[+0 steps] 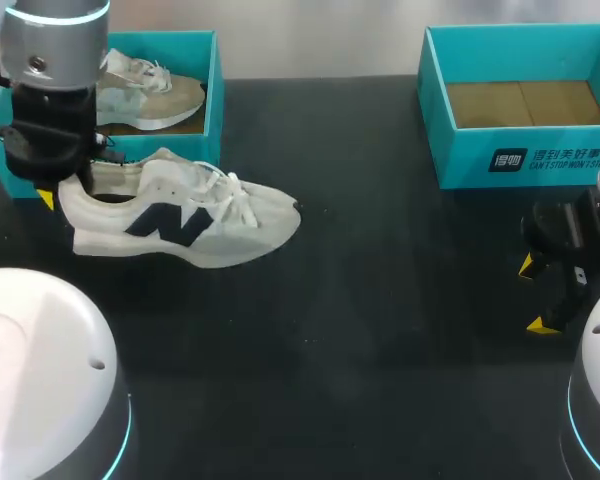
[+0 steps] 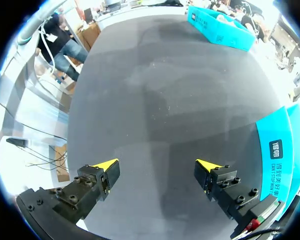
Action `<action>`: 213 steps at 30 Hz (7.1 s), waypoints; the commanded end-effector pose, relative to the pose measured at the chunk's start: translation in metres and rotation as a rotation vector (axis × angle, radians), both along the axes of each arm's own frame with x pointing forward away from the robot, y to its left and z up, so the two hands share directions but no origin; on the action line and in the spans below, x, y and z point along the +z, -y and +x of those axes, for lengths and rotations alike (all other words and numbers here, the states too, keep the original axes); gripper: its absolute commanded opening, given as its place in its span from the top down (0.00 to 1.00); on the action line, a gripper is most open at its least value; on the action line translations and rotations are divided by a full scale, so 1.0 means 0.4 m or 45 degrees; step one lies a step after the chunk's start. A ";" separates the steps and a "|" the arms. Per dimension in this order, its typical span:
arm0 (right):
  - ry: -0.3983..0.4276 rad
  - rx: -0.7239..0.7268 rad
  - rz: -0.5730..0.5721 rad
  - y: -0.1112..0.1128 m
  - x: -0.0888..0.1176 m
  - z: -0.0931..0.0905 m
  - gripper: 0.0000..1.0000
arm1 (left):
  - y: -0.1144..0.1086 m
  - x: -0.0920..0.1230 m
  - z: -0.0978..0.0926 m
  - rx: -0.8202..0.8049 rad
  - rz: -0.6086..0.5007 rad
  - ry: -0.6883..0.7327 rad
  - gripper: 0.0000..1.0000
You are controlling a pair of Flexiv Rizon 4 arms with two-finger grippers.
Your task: Take the shoe out of the shoebox, open the shoe tongue, remove and reinsert the insole, then place the shoe into the shoebox
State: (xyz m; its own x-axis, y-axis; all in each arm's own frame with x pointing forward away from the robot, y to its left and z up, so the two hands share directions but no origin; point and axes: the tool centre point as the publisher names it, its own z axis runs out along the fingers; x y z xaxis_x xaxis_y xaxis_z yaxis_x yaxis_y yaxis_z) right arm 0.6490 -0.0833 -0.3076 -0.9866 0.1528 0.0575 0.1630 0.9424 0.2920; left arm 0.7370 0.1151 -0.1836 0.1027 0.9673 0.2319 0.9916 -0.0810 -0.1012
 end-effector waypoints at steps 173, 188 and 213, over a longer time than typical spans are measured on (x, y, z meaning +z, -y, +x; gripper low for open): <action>0.003 -0.001 -0.002 0.000 -0.002 -0.003 0.00 | 0.161 -0.225 -0.252 0.741 -1.017 -0.312 0.00; 0.003 -0.001 -0.002 0.000 -0.002 -0.003 0.00 | 0.103 -0.298 -0.189 1.768 -1.076 -0.733 0.00; 0.003 -0.001 -0.002 0.000 -0.002 -0.003 0.00 | 0.076 -0.452 -0.171 2.006 -1.171 -0.984 0.00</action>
State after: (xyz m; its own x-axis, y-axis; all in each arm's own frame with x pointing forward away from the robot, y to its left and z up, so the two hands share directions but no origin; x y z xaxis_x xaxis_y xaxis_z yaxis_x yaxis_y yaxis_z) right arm 0.6491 -0.0834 -0.3076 -0.9866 0.1530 0.0575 0.1632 0.9424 0.2919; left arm 0.6597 0.0788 -0.3471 -0.9990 0.0437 0.0133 0.0076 0.4455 -0.8952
